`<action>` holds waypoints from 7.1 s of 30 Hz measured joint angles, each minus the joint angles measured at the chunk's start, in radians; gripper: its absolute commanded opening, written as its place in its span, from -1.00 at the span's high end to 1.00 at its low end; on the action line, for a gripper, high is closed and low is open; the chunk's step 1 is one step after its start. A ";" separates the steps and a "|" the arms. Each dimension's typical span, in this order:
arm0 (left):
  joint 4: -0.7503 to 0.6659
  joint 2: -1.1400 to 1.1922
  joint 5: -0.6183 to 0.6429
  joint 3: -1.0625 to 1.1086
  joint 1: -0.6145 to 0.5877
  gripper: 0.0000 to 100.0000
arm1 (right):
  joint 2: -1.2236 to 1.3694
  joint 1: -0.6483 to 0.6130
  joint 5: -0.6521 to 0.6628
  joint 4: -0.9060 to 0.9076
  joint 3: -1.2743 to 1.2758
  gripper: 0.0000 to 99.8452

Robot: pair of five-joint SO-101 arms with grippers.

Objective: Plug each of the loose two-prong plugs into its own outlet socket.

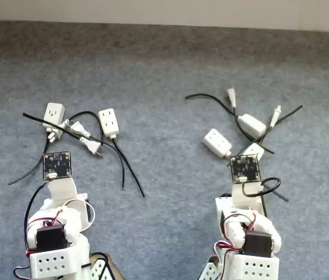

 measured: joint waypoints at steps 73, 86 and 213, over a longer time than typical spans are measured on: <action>0.000 0.000 0.000 0.000 0.000 0.99 | 0.000 0.000 0.000 0.000 0.000 0.99; 0.000 0.000 0.000 0.000 0.000 0.99 | 0.000 0.000 0.000 0.000 0.000 0.99; 0.000 0.000 0.000 0.000 0.000 0.99 | 0.000 -0.224 0.041 -0.270 -0.049 0.98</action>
